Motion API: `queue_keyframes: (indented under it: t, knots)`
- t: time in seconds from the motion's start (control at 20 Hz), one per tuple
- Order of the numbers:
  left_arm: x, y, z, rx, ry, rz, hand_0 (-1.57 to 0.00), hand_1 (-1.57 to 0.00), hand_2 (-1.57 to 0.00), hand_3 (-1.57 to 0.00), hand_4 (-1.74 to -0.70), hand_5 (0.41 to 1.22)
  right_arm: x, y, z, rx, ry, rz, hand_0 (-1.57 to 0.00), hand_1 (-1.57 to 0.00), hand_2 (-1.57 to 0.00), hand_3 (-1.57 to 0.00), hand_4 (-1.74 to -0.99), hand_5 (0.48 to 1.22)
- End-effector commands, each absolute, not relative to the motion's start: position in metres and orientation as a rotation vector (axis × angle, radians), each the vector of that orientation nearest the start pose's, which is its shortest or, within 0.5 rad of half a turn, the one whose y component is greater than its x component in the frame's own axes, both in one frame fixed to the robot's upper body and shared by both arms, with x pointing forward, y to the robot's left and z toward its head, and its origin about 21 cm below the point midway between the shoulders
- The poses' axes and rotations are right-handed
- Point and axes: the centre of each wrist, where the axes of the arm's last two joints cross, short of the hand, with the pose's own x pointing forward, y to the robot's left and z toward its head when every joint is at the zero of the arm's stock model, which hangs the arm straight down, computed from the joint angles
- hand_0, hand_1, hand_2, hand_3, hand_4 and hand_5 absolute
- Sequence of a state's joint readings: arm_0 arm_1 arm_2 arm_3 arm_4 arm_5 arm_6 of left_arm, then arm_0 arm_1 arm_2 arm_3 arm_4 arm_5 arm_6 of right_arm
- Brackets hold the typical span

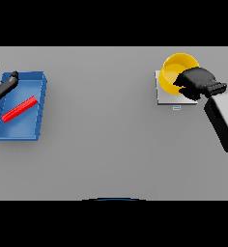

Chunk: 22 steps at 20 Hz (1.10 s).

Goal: Pick up the red beaker and tilt it to pour out 1 green nut into yellow bowl. Pick up the yellow bowl and place it on the metallic measuring scale.

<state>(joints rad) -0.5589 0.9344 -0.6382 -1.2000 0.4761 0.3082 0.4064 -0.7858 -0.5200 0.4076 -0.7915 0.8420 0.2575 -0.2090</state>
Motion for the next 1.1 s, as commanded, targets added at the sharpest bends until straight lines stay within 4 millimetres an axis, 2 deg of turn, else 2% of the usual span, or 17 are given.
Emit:
queue_keyframes:
  t: [0.0, 0.1, 0.2, 0.3, 0.35, 0.4, 0.5, 0.6, 0.65, 0.75, 0.85, 1.0, 1.05]
  knots:
    - [0.34, 0.34, 0.105, 0.591, -1.091, -0.404, 0.0, 0.0, 0.0, 0.0, -0.73, 0.71, 0.416, -0.272, 0.078, -0.717, -1.131, 1.657, -1.56, -1.57, -1.41, -1.37, -1.741, 1.221]
    - [0.34, 0.339, 0.109, 0.589, -1.095, -0.397, 0.0, 0.0, 0.0, 0.0, -0.73, 0.713, 0.416, -0.271, 0.074, -0.702, -1.111, 1.64, -1.53, -1.57, -1.38, -1.44, -1.741, 1.221]
    - [0.337, 0.342, 0.105, 0.594, -1.085, -0.402, 0.0, 0.0, 0.0, 0.0, -0.73, 0.712, 0.416, -0.27, 0.074, -0.685, -1.117, 1.636, -1.42, -1.57, -1.36, -1.49, -1.741, 1.221]
    - [0.339, 0.34, 0.103, 0.596, -1.079, -0.405, 0.0, 0.0, 0.0, 0.0, -0.73, 0.715, 0.418, -0.272, 0.076, -0.684, -1.098, 1.643, -1.4, -1.57, -1.39, -1.36, -1.741, 1.221]
    - [0.34, 0.339, 0.102, 0.592, -1.089, -0.399, 0.0, 0.0, 0.0, 0.0, -0.73, 0.717, 0.417, -0.272, 0.076, -0.675, -1.104, 1.632, -1.33, -1.46, -1.42, -1.2, -1.741, 1.221]
    - [0.341, 0.337, 0.104, 0.591, -1.09, -0.402, 0.0, 0.0, 0.0, 0.0, -0.73, 0.72, 0.416, -0.273, 0.076, -0.665, -1.112, 1.63, -1.13, -1.32, -1.33, -1.06, -1.701, 1.221]
    - [0.345, 0.341, 0.109, 0.594, -1.087, -0.399, 0.0, 0.0, 0.0, 0.0, -0.73, 0.728, 0.415, -0.277, 0.074, -0.649, -1.102, 1.616, -0.72, -0.98, -1.04, -0.83, -1.619, 1.072]
    - [0.345, 0.341, 0.101, 0.584, -1.085, -0.402, 0.0, 0.0, 0.0, 0.0, -0.73, 0.723, 0.418, -0.275, 0.074, -0.648, -1.066, 1.605, -0.46, -0.7, -0.8, -0.67, -1.563, 0.971]
    - [0.348, 0.338, 0.105, 0.588, -1.091, -0.405, 0.0, 0.0, 0.0, 0.0, -0.73, 0.717, 0.419, -0.273, 0.076, -0.652, -1.06, 1.61, -0.37, -0.58, -0.69, -0.61, -1.539, 0.933]
    - [0.345, 0.343, 0.105, 0.591, -1.095, -0.41, 0.0, 0.0, 0.0, 0.0, -0.72, 0.708, 0.417, -0.278, 0.073, -0.649, -1.057, 1.646, -0.24, -0.38, -0.52, -0.53, -1.501, 0.877]
    - [0.344, 0.341, 0.103, 0.584, -1.089, -0.402, 0.0, 0.0, 0.0, 0.0, -0.72, 0.703, 0.415, -0.278, 0.07, -0.642, -1.052, 1.669, -0.15, -0.24, -0.37, -0.45, -1.469, 0.842]
    - [0.342, 0.341, 0.102, 0.581, -1.096, -0.397, 0.0, 0.0, 0.0, 0.0, -0.72, 0.697, 0.419, -0.274, 0.075, -0.654, -1.019, 1.658, -0.08, -0.12, -0.2, -0.35, -1.431, 0.799]
    - [0.345, 0.339, 0.103, 0.585, -1.092, -0.401, 0.0, 0.0, 0.0, 0.0, -0.72, 0.696, 0.419, -0.278, 0.076, -0.649, -1.014, 1.655, -0.06, -0.1, -0.16, -0.32, -1.422, 0.785]
